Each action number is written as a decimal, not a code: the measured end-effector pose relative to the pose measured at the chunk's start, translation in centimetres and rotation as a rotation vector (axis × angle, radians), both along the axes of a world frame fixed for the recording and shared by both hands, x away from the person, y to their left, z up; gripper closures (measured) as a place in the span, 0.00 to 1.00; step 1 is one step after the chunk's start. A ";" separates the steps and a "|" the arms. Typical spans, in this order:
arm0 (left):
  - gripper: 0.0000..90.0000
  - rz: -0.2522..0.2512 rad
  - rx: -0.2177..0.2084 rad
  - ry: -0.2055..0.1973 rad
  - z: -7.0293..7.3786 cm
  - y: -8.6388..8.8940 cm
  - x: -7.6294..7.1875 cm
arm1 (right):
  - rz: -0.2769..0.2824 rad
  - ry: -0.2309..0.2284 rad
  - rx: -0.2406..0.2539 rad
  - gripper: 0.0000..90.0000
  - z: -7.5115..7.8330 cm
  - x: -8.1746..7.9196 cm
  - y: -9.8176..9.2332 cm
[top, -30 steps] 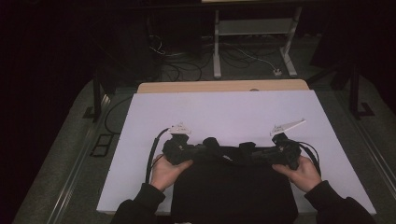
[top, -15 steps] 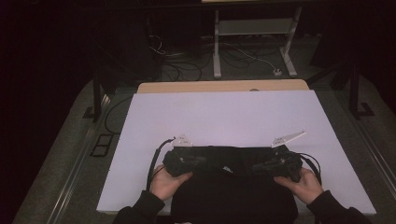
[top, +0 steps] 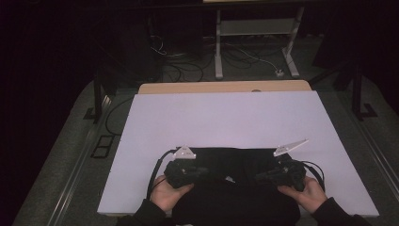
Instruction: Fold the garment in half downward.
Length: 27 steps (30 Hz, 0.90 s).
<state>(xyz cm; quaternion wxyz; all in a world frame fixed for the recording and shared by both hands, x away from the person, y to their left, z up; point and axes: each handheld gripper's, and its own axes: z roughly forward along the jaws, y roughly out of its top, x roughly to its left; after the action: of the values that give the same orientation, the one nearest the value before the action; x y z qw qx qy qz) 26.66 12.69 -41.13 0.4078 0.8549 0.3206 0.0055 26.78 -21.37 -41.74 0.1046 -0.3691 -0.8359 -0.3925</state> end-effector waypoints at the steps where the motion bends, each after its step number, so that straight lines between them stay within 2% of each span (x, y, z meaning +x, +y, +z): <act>1: 0.95 -0.007 0.006 0.001 -0.1 0.0 -0.1 | 0.004 -0.002 0.000 0.93 0.0 -0.1 0.0; 7: 0.94 -0.029 0.031 -0.002 -0.2 -0.3 -0.4 | 0.006 -0.005 0.001 0.92 0.0 -0.3 -0.1; 18: 0.94 -0.044 0.054 0.016 -0.5 -0.6 -1.2 | 0.019 0.021 -0.023 0.90 -0.3 -0.8 0.0; 21: 0.92 -0.037 0.050 0.020 -0.6 -0.5 -1.2 | 0.036 0.032 -0.034 0.81 -0.5 -0.8 0.1; 24: 0.90 -0.036 0.055 0.022 -0.7 -0.4 -1.1 | 0.037 0.002 -0.044 0.74 -0.5 -1.1 0.1; 26: 0.85 -0.030 0.062 0.018 -0.7 -0.5 -1.2 | 0.034 -0.007 -0.043 0.70 -0.3 -1.3 0.2; 27: 0.83 -0.047 0.082 0.016 -0.7 -0.3 -1.2 | 0.032 -0.012 -0.044 0.68 -0.2 -1.3 0.2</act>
<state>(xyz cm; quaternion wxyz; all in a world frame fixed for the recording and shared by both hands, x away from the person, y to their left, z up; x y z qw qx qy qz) 25.48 12.34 -41.80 0.3696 0.8784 0.3031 0.0021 25.44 -21.20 -41.97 0.0977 -0.3556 -0.8508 -0.3744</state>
